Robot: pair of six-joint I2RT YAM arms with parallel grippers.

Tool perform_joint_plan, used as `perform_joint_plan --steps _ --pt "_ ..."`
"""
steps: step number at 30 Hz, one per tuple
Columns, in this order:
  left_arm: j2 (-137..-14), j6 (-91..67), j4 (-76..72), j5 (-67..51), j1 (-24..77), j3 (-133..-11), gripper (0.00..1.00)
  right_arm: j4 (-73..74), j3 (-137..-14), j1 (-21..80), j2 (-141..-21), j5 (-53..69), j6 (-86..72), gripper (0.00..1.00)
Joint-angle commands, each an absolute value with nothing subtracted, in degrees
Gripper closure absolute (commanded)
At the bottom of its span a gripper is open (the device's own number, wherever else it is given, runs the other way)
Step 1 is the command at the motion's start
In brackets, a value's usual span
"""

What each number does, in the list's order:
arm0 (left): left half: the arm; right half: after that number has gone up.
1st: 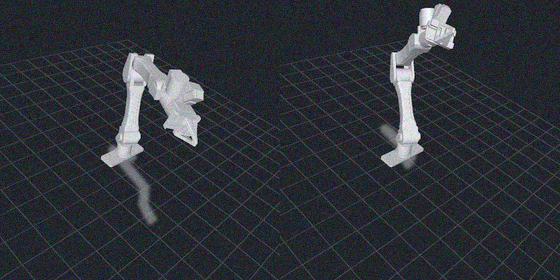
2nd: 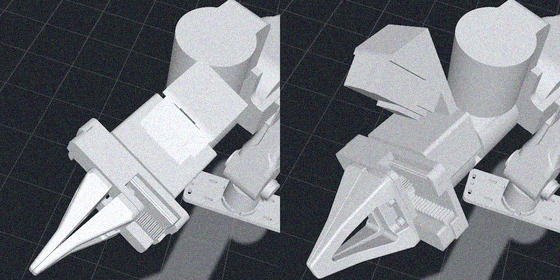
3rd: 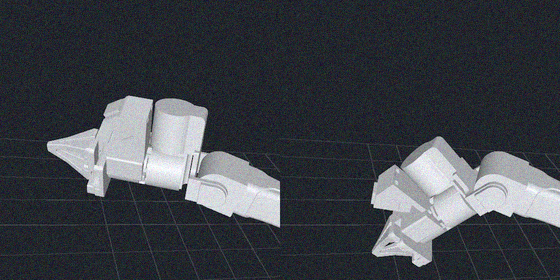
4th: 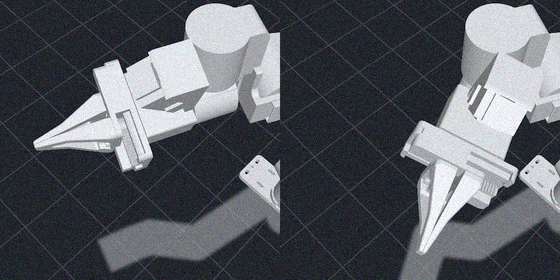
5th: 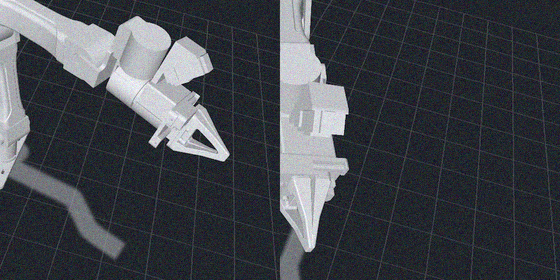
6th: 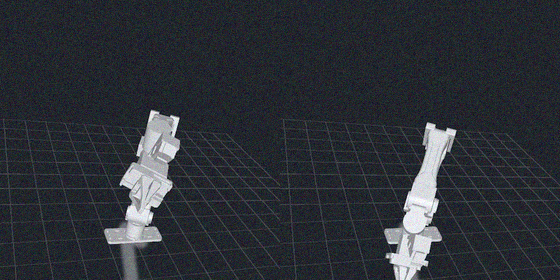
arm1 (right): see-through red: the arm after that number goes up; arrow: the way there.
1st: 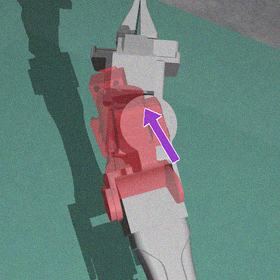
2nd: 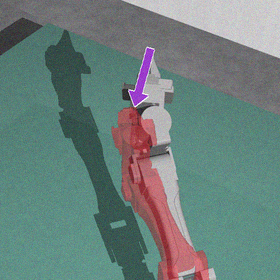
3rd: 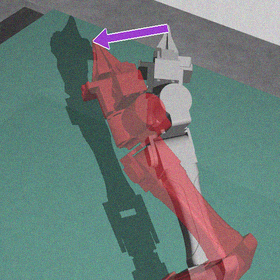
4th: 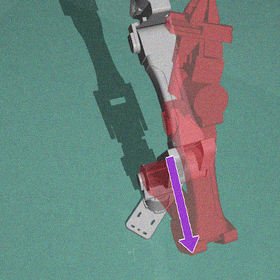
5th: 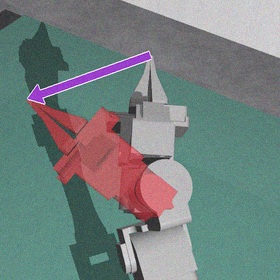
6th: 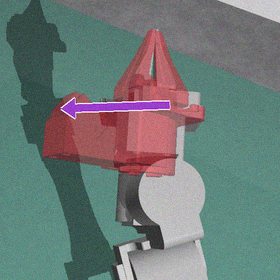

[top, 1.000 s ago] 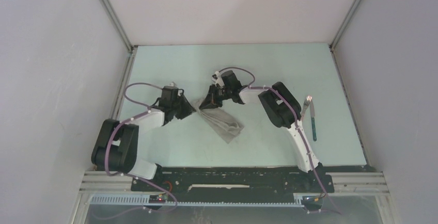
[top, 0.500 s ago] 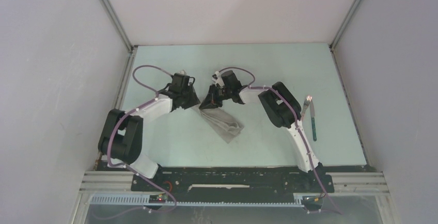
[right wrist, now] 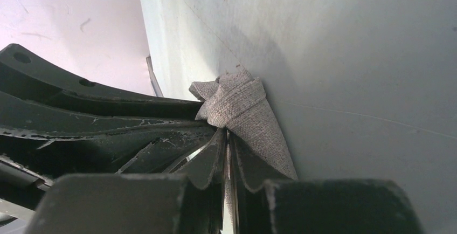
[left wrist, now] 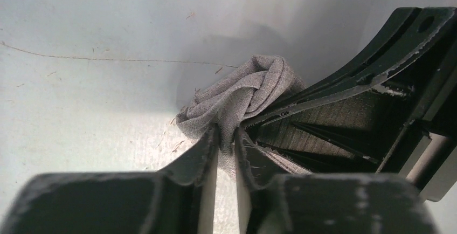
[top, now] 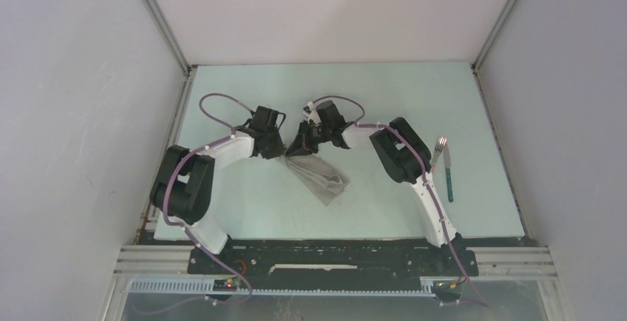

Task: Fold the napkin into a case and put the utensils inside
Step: Grasp the top corner of the smaller rectangle folded napkin from the folded napkin.

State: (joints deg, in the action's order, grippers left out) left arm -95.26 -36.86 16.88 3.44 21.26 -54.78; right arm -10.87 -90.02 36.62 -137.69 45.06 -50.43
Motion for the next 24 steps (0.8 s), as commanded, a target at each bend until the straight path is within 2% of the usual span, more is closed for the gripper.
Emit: perform_joint_plan --steps 1,5,14,19,24 --pt "-96.03 -34.44 18.2 4.7 21.62 -57.45 0.87 -7.45 -92.19 37.62 -136.71 43.0 -46.82 0.87" --pt "-92.72 -31.65 17.42 5.78 22.14 -57.2 1.0 -8.0 -92.22 38.01 -136.46 44.25 -45.53 0.86" --pt "-91.54 -33.85 9.73 -3.85 22.06 -52.62 1.0 -10.41 -99.46 38.18 -142.34 45.43 -47.35 0.8" --pt "-93.53 -36.0 7.27 -6.26 22.06 -51.22 1.0 -5.69 -106.75 38.91 -146.7 45.22 -44.78 0.79" --pt "-90.4 -35.67 6.67 -2.72 21.97 -50.85 1.0 -11.41 -97.03 38.45 -141.07 43.76 -44.51 0.7"
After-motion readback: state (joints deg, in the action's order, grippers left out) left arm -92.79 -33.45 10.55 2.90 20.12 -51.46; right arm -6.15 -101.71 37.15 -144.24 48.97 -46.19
